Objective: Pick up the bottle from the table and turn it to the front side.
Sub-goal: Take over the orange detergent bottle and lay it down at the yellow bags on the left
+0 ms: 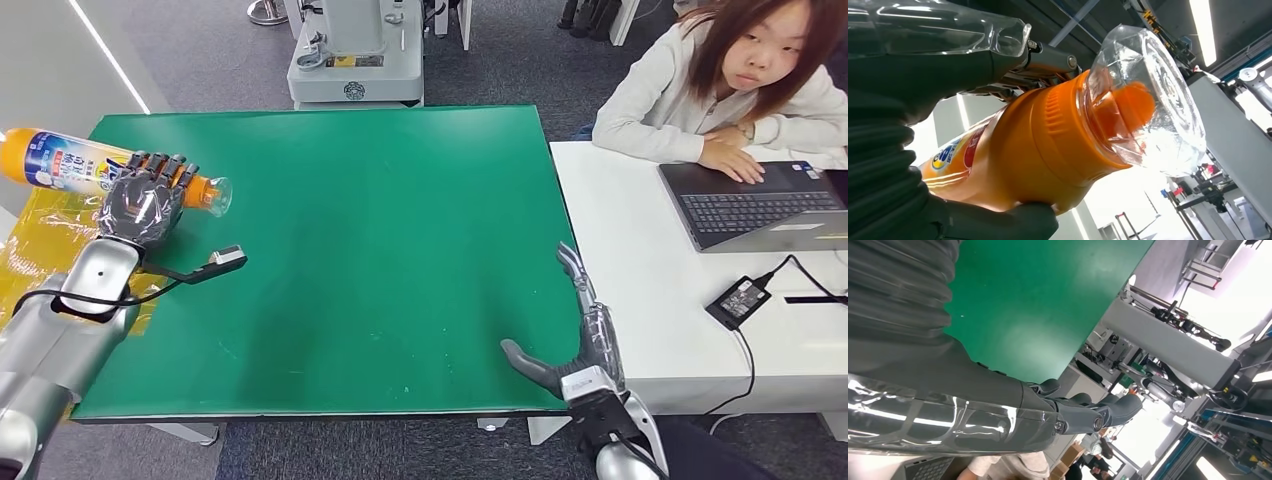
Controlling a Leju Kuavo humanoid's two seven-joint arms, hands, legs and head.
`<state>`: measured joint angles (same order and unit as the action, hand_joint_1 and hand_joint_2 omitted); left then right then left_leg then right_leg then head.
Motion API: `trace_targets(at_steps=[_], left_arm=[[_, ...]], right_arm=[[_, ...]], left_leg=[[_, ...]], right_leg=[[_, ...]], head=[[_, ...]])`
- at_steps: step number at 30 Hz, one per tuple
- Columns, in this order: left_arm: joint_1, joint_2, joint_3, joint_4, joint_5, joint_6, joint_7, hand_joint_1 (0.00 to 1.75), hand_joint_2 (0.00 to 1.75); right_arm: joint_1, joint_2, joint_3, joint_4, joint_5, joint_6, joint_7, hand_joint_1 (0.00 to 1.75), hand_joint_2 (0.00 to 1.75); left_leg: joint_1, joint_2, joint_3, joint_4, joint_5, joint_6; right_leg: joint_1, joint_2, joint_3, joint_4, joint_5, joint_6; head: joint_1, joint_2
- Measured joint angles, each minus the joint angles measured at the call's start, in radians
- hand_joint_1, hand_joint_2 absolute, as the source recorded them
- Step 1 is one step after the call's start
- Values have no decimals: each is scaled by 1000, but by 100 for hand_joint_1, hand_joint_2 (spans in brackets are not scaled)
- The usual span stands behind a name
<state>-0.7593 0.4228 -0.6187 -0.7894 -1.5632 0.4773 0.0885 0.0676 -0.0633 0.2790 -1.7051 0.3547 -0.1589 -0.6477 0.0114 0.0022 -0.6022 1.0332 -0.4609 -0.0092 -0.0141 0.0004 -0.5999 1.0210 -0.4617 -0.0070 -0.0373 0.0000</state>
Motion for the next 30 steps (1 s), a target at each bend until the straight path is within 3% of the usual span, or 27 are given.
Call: trace_targets(at_steps=[4, 11, 22, 30], left_arm=[[-29, 5, 55, 55, 3, 45, -25, 175, 175], [-44, 14, 149, 175, 1, 74, 13, 175, 175], [-71, 4, 158, 352, 2, 13, 74, 175, 175], [-54, 7, 164, 410, 26, -9, 62, 175, 175]], right_arm=[[25, 1, -7, -21, 2, 6, 4, 0, 175], [25, 29, -18, -29, 13, 58, 12, 0, 175], [25, 66, -49, -32, 18, 99, 8, 0, 175], [26, 76, -64, -34, 23, 134, -5, 0, 175]], left_leg=[[0, 0, 0, 0, 0, 0], [0, 1, 0, -1, 0, 0], [0, 1, 0, 0, 0, -1], [0, 1, 0, 0, 0, -1]], right_leg=[[0, 0, 0, 0, 0, 0], [0, 1, -1, 1, 0, 0], [0, 1, 0, 0, 0, 0], [0, 1, 0, 0, 0, 0]], head=[[0, 0], [0, 0], [0, 0], [0, 0]])
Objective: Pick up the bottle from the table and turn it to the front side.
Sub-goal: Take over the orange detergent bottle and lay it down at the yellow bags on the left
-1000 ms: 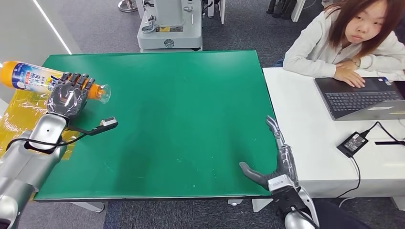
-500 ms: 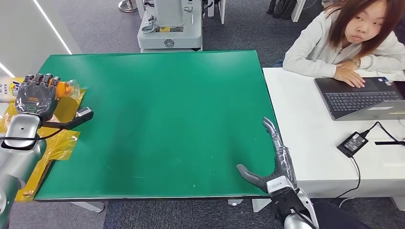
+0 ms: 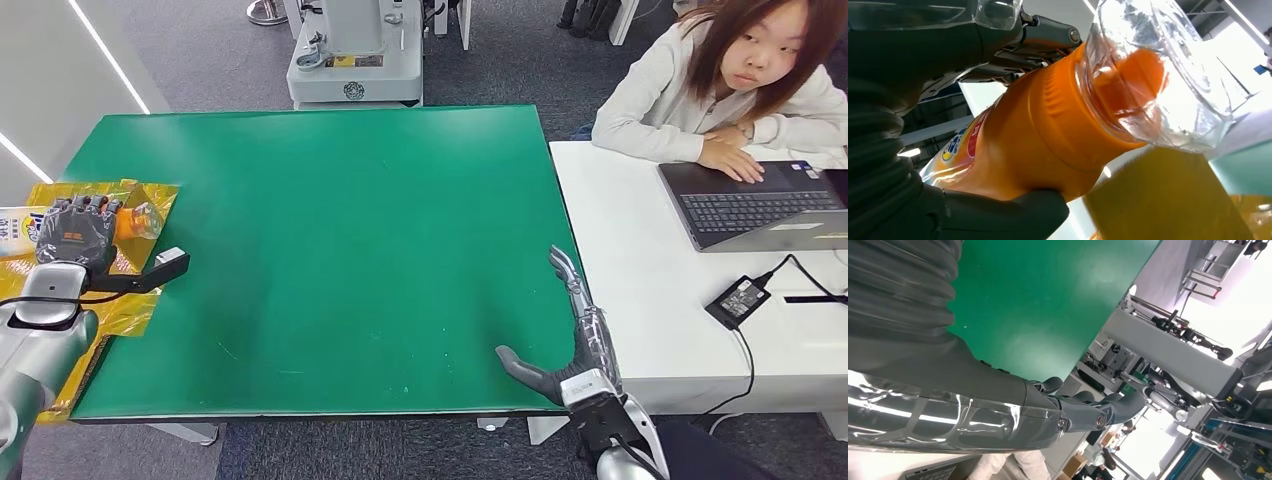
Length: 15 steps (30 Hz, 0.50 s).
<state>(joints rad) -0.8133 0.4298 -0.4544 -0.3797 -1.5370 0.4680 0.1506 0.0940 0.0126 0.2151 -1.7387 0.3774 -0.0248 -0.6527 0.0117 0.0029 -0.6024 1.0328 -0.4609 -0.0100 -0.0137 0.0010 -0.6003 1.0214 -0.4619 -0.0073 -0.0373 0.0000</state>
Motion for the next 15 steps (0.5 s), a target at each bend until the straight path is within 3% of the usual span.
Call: trace_targets(at_steps=[15], left_arm=[[104, 2, 48, 46, 35, -67, -49, 175, 175]], right_arm=[[-17, 0, -2, 31, -11, 14, -19, 0, 175]], left_leg=[[0, 0, 0, 0, 0, 0]], right_leg=[[0, 0, 0, 0, 0, 0]], head=[[0, 0]])
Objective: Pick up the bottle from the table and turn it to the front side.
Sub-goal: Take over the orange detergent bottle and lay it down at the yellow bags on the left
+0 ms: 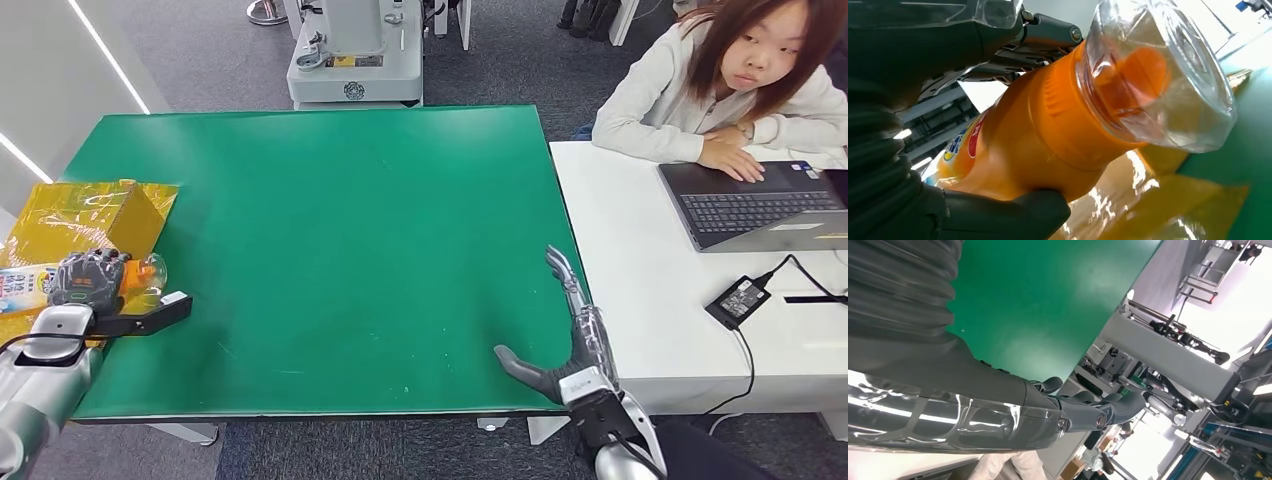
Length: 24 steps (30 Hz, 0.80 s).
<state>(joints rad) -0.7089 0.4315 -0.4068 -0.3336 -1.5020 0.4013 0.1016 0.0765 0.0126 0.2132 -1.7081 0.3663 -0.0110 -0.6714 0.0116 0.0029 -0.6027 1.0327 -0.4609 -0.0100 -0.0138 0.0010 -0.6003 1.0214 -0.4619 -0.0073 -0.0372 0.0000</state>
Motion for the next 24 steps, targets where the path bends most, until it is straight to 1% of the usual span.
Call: trace_targets(at_steps=[8, 16, 17, 20, 21, 24], left_arm=[[53, -4, 24, 8, 8, -7, -24, 175, 175], [62, -8, 55, 10, 22, -8, -59, 175, 175], [63, -9, 58, 10, 23, -7, -61, 143, 175], [65, -10, 69, 10, 25, -7, -67, 12, 175], [67, -10, 71, 10, 25, -7, -69, 0, 175], [71, -12, 75, 10, 26, -10, -72, 0, 175]], right_arm=[[-14, 0, 0, 7, -5, 7, 6, 0, 175], [-57, 0, 6, 21, -14, 17, 24, 0, 175], [-60, 0, 7, 23, -15, 17, 25, 0, 175], [-71, 0, 10, 31, -17, 17, 25, 0, 175], [-74, 0, 10, 35, -18, 16, 25, 0, 175], [-82, 0, 10, 44, -21, 15, 26, 0, 175]], left_leg=[[0, 0, 0, 0, 0, 0], [0, 0, 0, 0, 0, 0], [0, 0, 0, 0, 0, 0], [0, 0, 0, 0, 0, 0], [0, 0, 0, 0, 0, 0], [0, 0, 0, 0, 0, 0]], right_leg=[[0, 0, 0, 0, 0, 0], [0, 0, 0, 0, 0, 0], [0, 0, 0, 0, 0, 0], [0, 0, 0, 0, 0, 0], [0, 0, 0, 0, 0, 0], [0, 0, 0, 0, 0, 0]], head=[[0, 0], [0, 0], [0, 0], [0, 0], [0, 0], [0, 0]])
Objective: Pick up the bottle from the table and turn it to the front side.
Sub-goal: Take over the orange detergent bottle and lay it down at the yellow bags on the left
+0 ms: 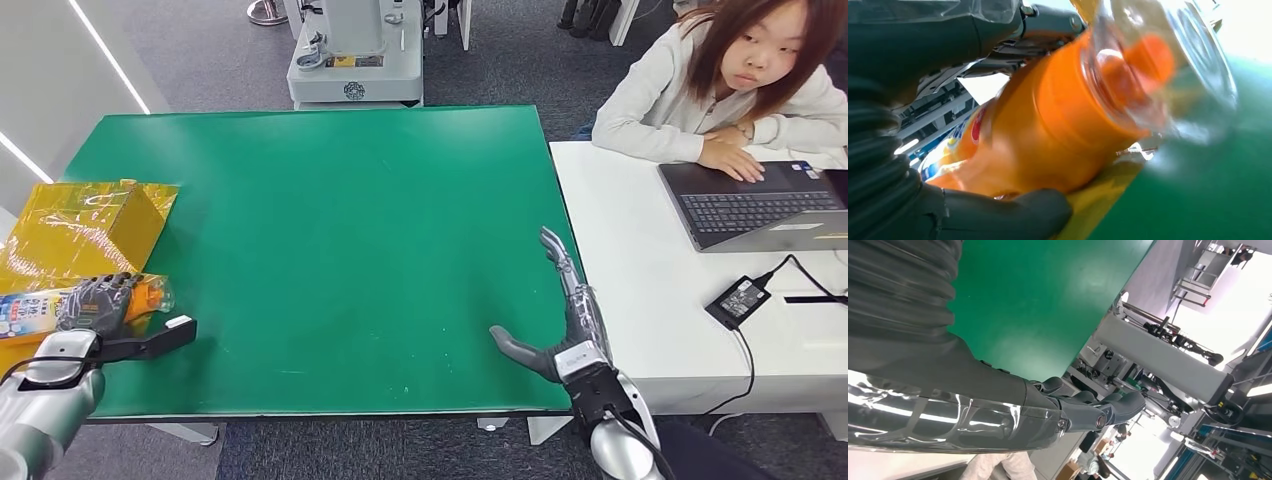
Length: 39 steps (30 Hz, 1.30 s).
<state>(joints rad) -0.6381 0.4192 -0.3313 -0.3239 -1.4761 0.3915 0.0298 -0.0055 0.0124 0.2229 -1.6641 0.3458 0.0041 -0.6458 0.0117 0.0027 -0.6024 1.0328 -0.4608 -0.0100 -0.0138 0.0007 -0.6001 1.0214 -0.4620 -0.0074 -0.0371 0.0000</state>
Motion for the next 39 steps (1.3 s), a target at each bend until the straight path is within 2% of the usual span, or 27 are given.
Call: trace_targets(at_steps=[10, 18, 20, 24, 29, 31, 35, 39], left_arm=[[-2, -8, 30, 0, 14, 7, -7, 0, 175], [14, -29, 95, 0, 86, 95, -50, 0, 175], [31, -48, 141, -2, 188, 159, -115, 0, 175], [80, -105, 293, -21, 448, 276, -304, 0, 175], [133, -191, 521, -85, 837, 268, -580, 0, 175], [153, -229, 607, -123, 963, 250, -660, 0, 175], [207, -296, 715, -242, 1165, 238, -713, 0, 175], [271, -341, 721, -396, 1313, 277, -714, 0, 175]], right_arm=[[-30, -1, 2, 28, -12, -3, 1, 0, 175], [-38, -11, 8, 42, -28, -9, 3, 0, 175], [-34, -13, 8, 43, -32, -16, 0, 0, 175], [-20, -17, 8, 48, -34, -27, -12, 0, 175], [-22, -18, 10, 65, -35, -28, -22, 0, 175], [-27, -18, 13, 76, -38, -26, -27, 0, 175], [-45, -18, 22, 105, -49, -25, -41, 0, 175], [-62, -18, 26, 134, -68, -39, -48, 0, 175]], left_leg=[[0, 0, 1, 0, 0, 0], [0, 0, 1, 0, 0, 0], [0, 0, 1, 0, 0, 0], [0, 1, 1, 0, 0, 0], [0, 0, 1, 0, -1, 0], [0, 1, 1, 0, -1, 0], [0, 1, 1, 0, -1, 0], [0, 0, 1, 0, -1, 0]], right_leg=[[0, 0, 1, 0, 0, 0], [0, 0, 1, 0, 0, 0], [0, 0, 1, 0, 0, 0], [0, 1, 0, -1, 0, 0], [0, 0, 0, -1, 0, 0], [0, 1, 0, -1, 0, 0], [0, 1, 0, -1, 0, 0], [0, 0, 1, -1, 0, 0]], head=[[0, 0], [0, 0], [0, 0], [0, 0], [0, 0], [0, 0], [0, 0], [0, 0]])
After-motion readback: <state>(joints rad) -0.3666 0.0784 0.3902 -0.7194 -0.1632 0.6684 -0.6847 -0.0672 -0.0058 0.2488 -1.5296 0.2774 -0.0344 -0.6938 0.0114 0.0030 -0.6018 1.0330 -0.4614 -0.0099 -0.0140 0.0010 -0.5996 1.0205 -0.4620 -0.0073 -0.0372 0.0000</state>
